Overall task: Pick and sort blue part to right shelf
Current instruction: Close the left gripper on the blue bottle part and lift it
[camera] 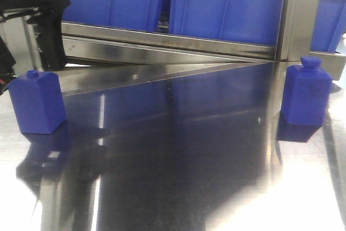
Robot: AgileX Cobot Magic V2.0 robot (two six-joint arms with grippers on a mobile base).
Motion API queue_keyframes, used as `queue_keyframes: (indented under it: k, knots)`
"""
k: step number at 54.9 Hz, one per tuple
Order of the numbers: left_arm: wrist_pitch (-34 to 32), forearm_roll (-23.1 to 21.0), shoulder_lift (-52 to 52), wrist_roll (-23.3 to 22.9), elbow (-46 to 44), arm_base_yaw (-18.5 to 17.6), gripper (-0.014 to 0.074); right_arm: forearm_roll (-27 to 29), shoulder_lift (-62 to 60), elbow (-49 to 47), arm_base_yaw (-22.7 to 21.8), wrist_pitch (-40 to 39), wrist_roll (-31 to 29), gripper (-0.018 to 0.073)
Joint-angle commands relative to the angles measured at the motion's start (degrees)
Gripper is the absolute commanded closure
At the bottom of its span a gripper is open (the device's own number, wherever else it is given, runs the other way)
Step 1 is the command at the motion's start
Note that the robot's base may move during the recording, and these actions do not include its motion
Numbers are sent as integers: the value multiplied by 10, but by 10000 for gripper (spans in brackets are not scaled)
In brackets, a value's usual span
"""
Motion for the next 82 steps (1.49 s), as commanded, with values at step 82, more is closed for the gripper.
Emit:
queue_keyframes:
  k: [82]
  knots:
    - [15,16,-28,9,-23,-11,302,15,-4,-26,-2,-56,-6,501]
